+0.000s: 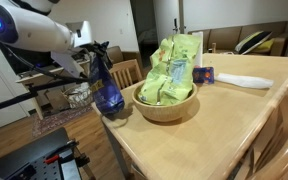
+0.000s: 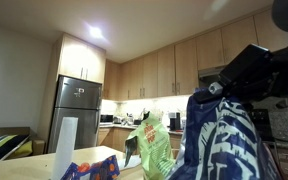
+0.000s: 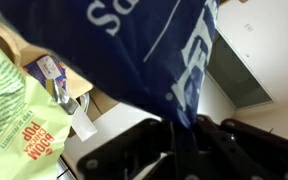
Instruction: Move the blue packet of chips to the right
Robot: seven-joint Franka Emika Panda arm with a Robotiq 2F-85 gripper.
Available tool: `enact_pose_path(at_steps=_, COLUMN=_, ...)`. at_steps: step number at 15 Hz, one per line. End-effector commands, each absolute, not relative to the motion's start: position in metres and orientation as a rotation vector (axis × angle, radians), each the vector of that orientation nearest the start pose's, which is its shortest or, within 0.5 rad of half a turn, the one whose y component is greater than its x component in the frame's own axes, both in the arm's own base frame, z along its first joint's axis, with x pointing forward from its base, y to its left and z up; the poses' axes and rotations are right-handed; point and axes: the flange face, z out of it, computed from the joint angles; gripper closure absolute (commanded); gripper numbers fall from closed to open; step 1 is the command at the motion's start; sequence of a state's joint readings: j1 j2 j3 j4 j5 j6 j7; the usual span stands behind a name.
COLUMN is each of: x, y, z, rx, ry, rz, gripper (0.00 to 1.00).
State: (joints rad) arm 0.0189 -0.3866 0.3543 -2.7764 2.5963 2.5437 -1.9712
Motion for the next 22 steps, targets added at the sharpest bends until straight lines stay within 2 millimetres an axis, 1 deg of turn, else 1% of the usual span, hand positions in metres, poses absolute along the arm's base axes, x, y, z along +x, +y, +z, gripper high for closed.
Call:
enact_pose_path(at_steps=1, x=0.351, y=0.107, z=0.306, rx=-2.109, ry=0.136, rz=-1.142, gripper=1.00)
enact_pose_path(at_steps=4, x=0.354, y=0.095, z=0.298, rx=-2.112, ry=0.209, rz=-1.132, gripper=1.00)
enact_pose_path(at_steps=7, x=0.357, y=0.083, z=0.296, rx=-2.117, ry=0.254, rz=-1.175, gripper=1.00)
enact_pose_path(at_steps=9, x=0.359, y=0.070, z=0.296, rx=-2.125, ry=0.273, rz=-1.186, gripper=1.00)
enact_pose_path(at_steps=11, x=0.359, y=0.064, z=0.295, rx=-2.138, ry=0.300, rz=-1.195, gripper=1.00)
enact_pose_path(at_steps=12, x=0.361, y=0.056, z=0.295, rx=-2.145, ry=0.314, rz=-1.211, gripper=1.00)
enact_pose_path(at_steps=14, x=0.366, y=0.032, z=0.299, rx=-2.166, ry=0.309, rz=-1.302, gripper=1.00)
enact_pose_path(at_steps=18, x=0.369, y=-0.005, z=0.295, rx=-2.227, ry=0.319, rz=-1.397, gripper=1.00)
enact_pose_path(at_steps=20, x=0.368, y=-0.017, z=0.289, rx=-2.264, ry=0.340, rz=-1.401, gripper=1.00)
enact_pose_path(at_steps=22, x=0.366, y=-0.024, z=0.283, rx=-2.294, ry=0.360, rz=-1.387, gripper=1.00)
